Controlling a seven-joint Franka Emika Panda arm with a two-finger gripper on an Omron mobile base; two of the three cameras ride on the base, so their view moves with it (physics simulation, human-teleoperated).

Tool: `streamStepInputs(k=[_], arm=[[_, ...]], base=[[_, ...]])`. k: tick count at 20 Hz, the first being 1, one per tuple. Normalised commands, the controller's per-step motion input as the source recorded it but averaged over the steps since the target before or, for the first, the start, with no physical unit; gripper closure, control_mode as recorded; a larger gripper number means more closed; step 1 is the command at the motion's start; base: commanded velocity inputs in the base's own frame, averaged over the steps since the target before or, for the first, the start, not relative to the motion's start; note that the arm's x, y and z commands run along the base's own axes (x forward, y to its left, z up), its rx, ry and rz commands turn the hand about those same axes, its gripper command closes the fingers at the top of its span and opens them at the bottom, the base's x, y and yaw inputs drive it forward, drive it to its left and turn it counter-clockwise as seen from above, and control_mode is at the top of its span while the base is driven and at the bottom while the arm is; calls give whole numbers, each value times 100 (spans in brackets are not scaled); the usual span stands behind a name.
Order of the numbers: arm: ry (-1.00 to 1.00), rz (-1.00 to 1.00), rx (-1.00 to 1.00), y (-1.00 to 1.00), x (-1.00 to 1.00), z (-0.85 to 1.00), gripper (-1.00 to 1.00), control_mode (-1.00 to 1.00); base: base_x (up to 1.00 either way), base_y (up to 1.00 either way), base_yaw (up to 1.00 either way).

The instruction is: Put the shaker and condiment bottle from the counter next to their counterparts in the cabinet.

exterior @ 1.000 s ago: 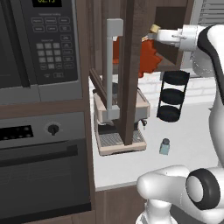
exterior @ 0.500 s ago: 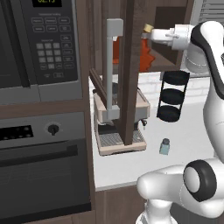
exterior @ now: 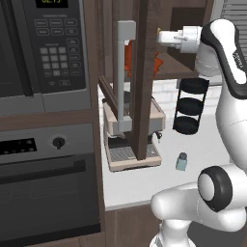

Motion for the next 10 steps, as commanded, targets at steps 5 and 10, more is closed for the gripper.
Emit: streamStepInputs(k=[5, 10], arm=[[-1, 0, -3, 0, 11, 0, 100, -100], [-2, 0, -5, 2, 0, 0, 100, -100]], base=[[0, 0, 0], [0, 0, 0]])
